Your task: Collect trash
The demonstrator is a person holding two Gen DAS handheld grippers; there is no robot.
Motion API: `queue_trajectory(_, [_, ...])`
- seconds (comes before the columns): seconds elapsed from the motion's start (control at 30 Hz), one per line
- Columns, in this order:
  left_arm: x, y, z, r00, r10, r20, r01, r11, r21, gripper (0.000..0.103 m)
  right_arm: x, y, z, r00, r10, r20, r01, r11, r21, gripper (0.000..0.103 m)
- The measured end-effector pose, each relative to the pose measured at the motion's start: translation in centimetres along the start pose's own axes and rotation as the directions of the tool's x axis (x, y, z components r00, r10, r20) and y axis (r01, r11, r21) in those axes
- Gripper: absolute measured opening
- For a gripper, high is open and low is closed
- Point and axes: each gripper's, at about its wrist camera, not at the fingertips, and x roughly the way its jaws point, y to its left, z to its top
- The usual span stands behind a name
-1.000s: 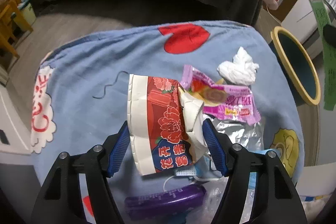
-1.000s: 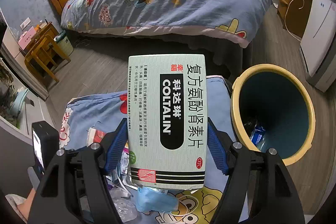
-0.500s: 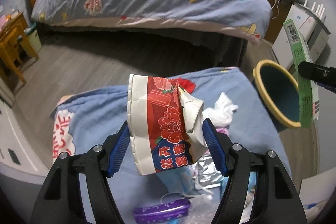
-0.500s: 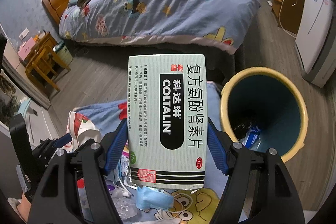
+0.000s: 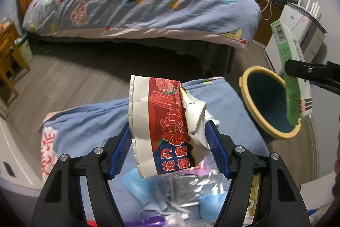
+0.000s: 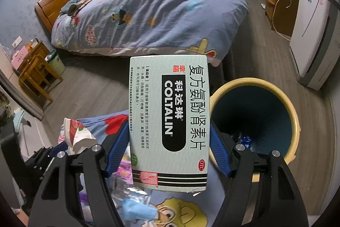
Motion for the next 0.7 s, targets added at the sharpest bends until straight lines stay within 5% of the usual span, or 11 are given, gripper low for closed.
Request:
queue_trajectory(0.33, [1.1,-3.4,1.1,1.000,-0.013,0.021,0.011,0.996,0.092,0.070,0.9,-2.7,1.0,1.000,-0.015,-0.007,0.016,0.999,0.040,0.070])
queue_trajectory(0.6, [1.1,-5.3,1.1,0.999,-0.033,0.036,0.027,0.987,0.160,0.070,-2.4,-7.3,3.8,0.987,-0.141,0.082,0.138,0.990,0.038,0.070])
queue_trajectory(0.7, [1.8,-6.0,0.7,0.999,-0.051,-0.013,0.053,0.984,0.172,0.056,-3.0,-10.4,4.0,0.982,-0.175,0.077,0.166,0.980,0.108,0.070])
